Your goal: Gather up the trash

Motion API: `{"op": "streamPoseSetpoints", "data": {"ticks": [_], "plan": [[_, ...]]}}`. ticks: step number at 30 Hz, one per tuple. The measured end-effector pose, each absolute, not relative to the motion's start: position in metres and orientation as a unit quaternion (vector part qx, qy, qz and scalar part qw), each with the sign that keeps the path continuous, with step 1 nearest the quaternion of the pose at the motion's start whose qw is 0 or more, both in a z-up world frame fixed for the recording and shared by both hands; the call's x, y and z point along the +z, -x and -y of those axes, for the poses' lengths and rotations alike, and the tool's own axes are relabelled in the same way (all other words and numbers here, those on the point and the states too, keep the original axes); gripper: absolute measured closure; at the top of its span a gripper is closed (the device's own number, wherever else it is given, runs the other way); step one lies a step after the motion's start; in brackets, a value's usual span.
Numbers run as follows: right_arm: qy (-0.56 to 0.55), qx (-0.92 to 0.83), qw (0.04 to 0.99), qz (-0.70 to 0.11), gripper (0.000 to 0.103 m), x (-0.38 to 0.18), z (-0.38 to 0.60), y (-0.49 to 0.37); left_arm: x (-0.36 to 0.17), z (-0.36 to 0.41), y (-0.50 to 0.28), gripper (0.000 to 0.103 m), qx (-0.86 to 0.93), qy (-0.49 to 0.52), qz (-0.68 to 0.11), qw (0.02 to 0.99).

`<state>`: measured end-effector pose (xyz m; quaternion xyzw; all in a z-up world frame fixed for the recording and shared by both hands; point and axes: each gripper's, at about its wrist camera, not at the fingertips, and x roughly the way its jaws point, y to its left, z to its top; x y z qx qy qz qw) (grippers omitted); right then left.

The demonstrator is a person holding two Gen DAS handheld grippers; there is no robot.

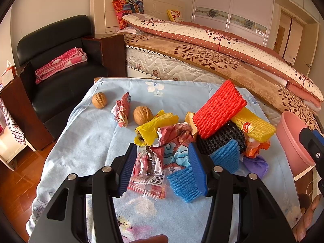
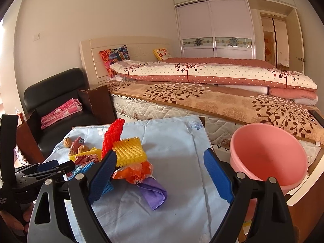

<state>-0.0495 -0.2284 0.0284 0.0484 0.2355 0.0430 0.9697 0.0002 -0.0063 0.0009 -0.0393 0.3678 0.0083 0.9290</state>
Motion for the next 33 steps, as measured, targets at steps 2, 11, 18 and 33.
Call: {"op": "streamPoseSetpoints", "data": {"ticks": [2, 11, 18, 33], "plan": [[-0.048, 0.043, 0.969, -0.237, 0.017, 0.0278, 0.2276, 0.0494, 0.0008, 0.0055, -0.0002, 0.050, 0.008, 0.040, -0.368, 0.929], [-0.052, 0.039, 0.968, -0.242, 0.017, 0.0257, 0.2282, 0.0488, -0.0011, 0.0089, 0.0012, 0.050, 0.005, 0.042, -0.370, 0.928], [-0.058, 0.038, 0.966, -0.248, 0.017, 0.0241, 0.2294, 0.0467, -0.0050, 0.0083, 0.0007, 0.050, 0.000, 0.043, -0.372, 0.927], [-0.058, 0.023, 0.964, -0.258, 0.017, 0.0201, 0.2308, 0.0441, -0.0084, 0.0042, 0.0014, 0.050, -0.011, 0.048, -0.372, 0.927]]}}
